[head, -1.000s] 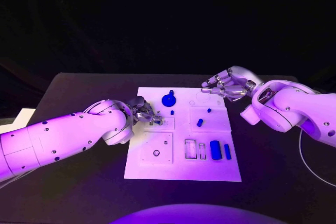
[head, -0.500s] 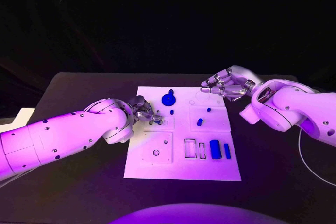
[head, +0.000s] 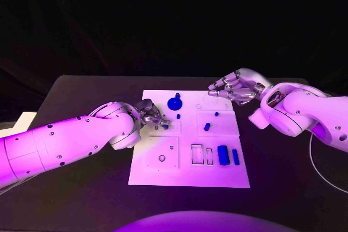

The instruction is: Assemble the parts on the task board

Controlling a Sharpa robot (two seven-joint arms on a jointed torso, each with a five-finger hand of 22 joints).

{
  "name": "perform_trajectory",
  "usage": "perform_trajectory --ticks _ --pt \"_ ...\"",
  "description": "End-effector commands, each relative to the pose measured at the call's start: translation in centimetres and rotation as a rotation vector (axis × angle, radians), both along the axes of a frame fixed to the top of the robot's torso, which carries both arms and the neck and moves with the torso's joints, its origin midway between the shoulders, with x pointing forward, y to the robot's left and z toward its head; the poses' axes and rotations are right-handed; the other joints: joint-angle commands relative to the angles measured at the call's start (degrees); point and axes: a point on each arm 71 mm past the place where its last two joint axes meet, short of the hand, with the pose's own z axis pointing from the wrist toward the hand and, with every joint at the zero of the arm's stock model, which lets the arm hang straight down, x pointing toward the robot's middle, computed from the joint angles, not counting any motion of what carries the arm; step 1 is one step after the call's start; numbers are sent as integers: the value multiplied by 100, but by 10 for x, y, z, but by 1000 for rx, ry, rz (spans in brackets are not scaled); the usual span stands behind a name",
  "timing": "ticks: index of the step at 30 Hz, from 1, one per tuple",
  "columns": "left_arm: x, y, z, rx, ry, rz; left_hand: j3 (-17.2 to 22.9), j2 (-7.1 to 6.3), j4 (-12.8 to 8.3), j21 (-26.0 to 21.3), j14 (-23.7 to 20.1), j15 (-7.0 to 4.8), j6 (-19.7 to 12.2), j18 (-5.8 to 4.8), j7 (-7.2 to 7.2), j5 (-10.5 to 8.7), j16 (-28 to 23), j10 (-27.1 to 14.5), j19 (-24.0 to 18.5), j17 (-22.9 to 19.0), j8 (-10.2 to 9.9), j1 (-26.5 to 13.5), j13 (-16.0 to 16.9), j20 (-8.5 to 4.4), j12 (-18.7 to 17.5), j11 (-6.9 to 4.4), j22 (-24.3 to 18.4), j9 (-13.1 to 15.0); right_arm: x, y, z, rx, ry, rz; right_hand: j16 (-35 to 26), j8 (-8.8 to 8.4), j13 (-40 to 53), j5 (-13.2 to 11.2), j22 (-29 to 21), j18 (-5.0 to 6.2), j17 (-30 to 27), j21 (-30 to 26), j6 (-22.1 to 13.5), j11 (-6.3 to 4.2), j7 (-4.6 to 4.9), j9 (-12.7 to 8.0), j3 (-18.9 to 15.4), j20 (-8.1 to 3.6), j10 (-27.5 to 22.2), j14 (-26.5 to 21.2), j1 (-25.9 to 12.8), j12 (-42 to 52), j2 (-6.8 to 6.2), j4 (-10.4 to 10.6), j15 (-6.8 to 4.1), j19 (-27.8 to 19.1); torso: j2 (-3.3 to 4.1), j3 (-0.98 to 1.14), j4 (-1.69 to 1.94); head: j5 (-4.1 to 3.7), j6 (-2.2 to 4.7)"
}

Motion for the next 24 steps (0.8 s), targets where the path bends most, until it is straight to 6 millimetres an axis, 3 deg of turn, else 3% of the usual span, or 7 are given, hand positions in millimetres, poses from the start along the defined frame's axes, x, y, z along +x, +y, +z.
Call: perform_trajectory --ticks 1,24 --pt "0 -2 3 12 -35 -8 -9 23 -32 13 592 -47 159 -92 -149 29 17 8 539 1505 14 79 5 -36 20 -22 1367 10 -1 2 0 1 1 21 -17 13 -1 36 -5 62 546 -29 36 -38 8 6 -41 9 -1 380 -2 19 33 2 -7 -39 2 1 0 2 5" --pt "2 -3 0 106 -55 -22 -24 45 -76 10 592 -47 150 -91 -145 23 17 7 537 1505 5 160 0 -38 9 -20 1364 8 0 2 -1 3 3 24 -19 13 -1 42 -8 62 544 -31 37 -37 8 6 -50 9 0 380 -10 22 36 10 -6 -41 2 -5 3 23 -32"
